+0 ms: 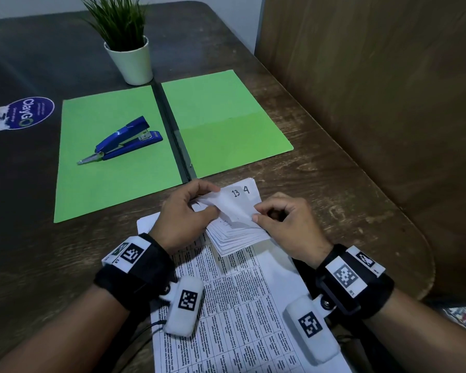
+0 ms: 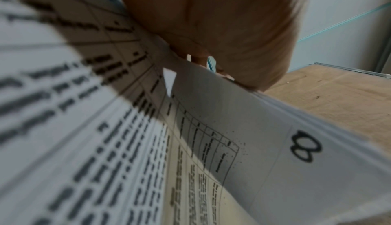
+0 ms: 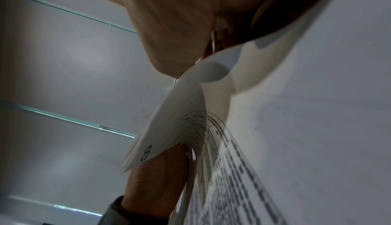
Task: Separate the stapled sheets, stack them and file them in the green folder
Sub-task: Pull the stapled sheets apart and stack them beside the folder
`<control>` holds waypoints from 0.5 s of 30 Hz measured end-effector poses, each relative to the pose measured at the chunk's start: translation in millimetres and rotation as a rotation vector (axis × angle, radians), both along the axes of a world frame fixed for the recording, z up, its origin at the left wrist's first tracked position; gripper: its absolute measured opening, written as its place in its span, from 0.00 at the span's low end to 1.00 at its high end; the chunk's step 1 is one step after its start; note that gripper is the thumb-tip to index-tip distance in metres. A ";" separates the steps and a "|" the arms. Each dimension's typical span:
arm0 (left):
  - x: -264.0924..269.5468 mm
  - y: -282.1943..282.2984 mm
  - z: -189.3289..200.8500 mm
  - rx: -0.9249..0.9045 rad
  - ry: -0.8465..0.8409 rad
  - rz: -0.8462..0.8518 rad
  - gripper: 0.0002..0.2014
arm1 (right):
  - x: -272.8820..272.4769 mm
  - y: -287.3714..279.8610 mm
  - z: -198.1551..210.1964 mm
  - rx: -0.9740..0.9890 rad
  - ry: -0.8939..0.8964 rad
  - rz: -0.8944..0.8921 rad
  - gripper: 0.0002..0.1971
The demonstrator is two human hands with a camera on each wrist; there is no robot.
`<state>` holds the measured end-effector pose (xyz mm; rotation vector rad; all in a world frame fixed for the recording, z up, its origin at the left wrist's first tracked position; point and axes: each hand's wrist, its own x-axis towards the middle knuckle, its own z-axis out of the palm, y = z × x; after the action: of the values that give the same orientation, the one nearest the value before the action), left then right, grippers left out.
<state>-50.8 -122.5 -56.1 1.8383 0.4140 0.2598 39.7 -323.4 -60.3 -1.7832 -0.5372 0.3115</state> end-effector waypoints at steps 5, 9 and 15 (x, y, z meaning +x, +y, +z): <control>0.8 2.0 -1.7 0.013 -0.015 -0.022 0.18 | -2.3 -0.6 4.3 -0.007 0.017 0.012 0.11; 3.0 1.7 -4.9 0.035 -0.014 0.005 0.09 | -6.3 -1.5 12.4 0.017 0.047 0.022 0.19; 3.6 2.1 -7.3 0.038 -0.024 -0.011 0.07 | -4.5 0.3 7.7 0.066 0.171 -0.136 0.06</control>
<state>-47.3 -120.4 -63.5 1.8726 0.3843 0.2829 35.3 -323.0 -52.7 -1.7018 -0.2999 0.3439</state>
